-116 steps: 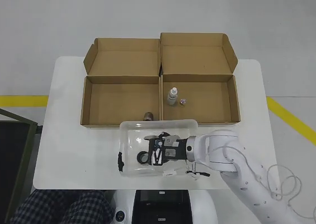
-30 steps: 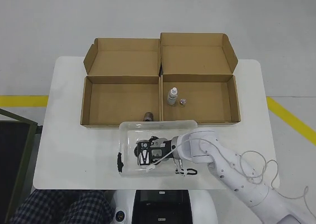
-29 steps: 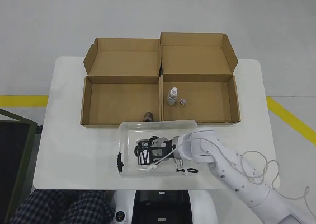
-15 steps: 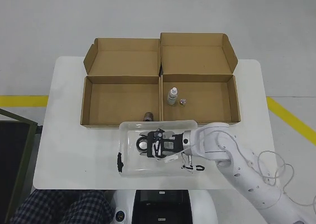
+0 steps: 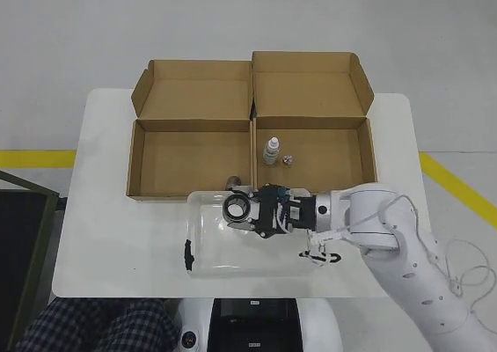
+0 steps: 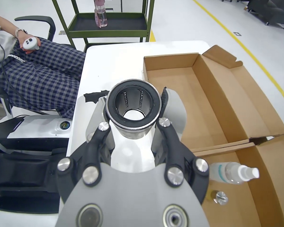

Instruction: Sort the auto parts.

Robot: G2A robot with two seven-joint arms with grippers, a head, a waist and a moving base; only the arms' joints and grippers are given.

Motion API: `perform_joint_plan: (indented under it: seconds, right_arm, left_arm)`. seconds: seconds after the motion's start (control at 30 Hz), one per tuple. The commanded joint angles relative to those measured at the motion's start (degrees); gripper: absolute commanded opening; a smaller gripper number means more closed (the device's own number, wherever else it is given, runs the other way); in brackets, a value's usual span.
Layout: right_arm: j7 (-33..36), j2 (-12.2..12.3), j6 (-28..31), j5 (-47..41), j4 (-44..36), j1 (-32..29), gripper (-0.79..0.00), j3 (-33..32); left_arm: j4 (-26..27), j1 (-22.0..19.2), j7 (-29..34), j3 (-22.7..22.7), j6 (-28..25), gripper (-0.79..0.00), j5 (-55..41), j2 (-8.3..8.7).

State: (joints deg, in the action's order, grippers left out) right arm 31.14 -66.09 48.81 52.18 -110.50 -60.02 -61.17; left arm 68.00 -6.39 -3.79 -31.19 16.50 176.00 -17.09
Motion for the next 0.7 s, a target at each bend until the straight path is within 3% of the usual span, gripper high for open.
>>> perform_joint_plan:
  seconds: [0.0, 0.67]
  right_arm:
    - [-0.19, 0.2, -0.08, -0.78, -0.85, -0.14, -0.785, -0.94]
    - [-3.13, 1.76, -0.82, -5.34, -4.66, -0.33, -0.785, -8.24]
  left_arm:
    - [0.0, 0.0, 0.0, 0.0, 0.0, 0.0, 0.0, 0.0]
    - [0.0, 0.0, 0.0, 0.0, 0.0, 0.0, 0.0, 0.0]
